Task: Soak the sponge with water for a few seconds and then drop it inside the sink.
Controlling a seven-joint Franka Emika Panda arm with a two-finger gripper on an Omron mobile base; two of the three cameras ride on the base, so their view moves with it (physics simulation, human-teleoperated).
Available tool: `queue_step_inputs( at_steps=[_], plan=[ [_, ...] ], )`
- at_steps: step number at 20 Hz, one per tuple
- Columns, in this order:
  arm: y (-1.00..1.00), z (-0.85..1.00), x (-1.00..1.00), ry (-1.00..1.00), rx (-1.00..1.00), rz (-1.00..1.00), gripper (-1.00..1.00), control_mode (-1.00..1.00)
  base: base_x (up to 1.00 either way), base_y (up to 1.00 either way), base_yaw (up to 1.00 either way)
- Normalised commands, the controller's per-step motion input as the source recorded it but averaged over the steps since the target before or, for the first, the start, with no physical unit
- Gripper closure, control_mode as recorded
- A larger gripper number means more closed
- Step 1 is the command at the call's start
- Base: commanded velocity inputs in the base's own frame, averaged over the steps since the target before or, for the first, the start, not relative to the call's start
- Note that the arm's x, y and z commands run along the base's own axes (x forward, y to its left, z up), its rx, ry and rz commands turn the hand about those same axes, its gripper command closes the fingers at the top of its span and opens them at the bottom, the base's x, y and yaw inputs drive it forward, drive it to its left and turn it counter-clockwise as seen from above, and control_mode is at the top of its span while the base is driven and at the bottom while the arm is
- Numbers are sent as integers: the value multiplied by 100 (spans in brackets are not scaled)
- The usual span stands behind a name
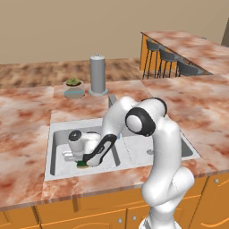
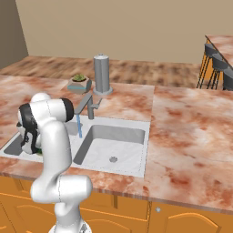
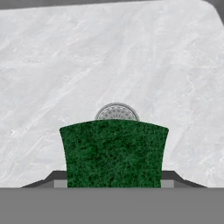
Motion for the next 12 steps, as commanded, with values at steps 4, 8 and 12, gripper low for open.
queue_step_inputs(
  at_steps=[4,8,12],
  plan=[
    [0,0,0,0,0,0,100,-100,0,0,0],
    [0,0,0,0,0,0,100,-100,0,0,0],
    [0,0,0,0,0,0,-100,-100,0,0,0]
  ],
)
